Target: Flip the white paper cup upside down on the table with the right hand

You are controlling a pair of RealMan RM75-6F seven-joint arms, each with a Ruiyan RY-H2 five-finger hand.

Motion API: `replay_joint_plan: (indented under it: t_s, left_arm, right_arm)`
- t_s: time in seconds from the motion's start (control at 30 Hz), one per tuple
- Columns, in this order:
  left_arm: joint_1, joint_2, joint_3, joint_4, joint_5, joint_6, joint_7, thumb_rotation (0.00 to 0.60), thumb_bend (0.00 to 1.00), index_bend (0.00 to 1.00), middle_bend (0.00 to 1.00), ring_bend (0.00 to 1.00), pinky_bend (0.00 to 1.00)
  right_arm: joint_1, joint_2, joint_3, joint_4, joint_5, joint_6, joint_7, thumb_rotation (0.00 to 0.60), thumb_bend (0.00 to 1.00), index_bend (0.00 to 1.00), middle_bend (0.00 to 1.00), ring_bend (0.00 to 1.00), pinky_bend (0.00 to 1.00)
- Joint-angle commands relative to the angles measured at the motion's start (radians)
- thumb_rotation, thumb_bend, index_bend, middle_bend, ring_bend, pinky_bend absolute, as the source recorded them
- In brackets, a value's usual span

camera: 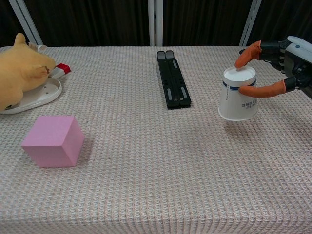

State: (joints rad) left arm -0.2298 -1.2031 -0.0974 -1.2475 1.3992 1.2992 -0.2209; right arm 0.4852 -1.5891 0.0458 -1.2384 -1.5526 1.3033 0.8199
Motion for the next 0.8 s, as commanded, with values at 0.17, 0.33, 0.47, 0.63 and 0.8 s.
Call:
replay_joint_plan:
  t_s: [0.17,0.33,0.47,0.63,0.8]
  left_arm:
    - [0.001,-0.004,0.000,0.007,0.008,0.011,-0.007,0.600,0.15,0.00,0.00,0.00,0.00]
    - [0.001,-0.008,-0.001,0.015,0.009,0.013,-0.012,0.600,0.15,0.00,0.00,0.00,0.00]
    - [0.000,-0.008,0.000,0.015,0.010,0.013,-0.011,0.600,0.15,0.00,0.00,0.00,0.00]
    - [0.002,-0.005,-0.001,0.009,0.008,0.015,-0.015,0.600,0.15,0.00,0.00,0.00,0.00]
    - [0.005,0.000,-0.001,0.003,0.011,0.023,-0.023,0.600,0.15,0.00,0.00,0.00,0.00]
  right_arm:
    - [-0.011,-0.110,-0.033,0.244,-0.041,-0.005,0.167,0.600,0.17,0.47,0.55,0.10,0.00]
    - [-0.013,-0.126,-0.044,0.291,-0.057,0.007,0.206,0.600,0.16,0.48,0.55,0.10,0.00]
    - [-0.016,-0.126,-0.056,0.307,-0.066,0.004,0.199,0.600,0.15,0.47,0.52,0.10,0.00]
    - [-0.018,-0.106,-0.088,0.310,-0.096,0.001,0.177,0.600,0.07,0.27,0.42,0.03,0.00]
    - [-0.039,-0.059,-0.102,0.278,-0.128,0.072,0.130,0.600,0.00,0.00,0.02,0.00,0.00]
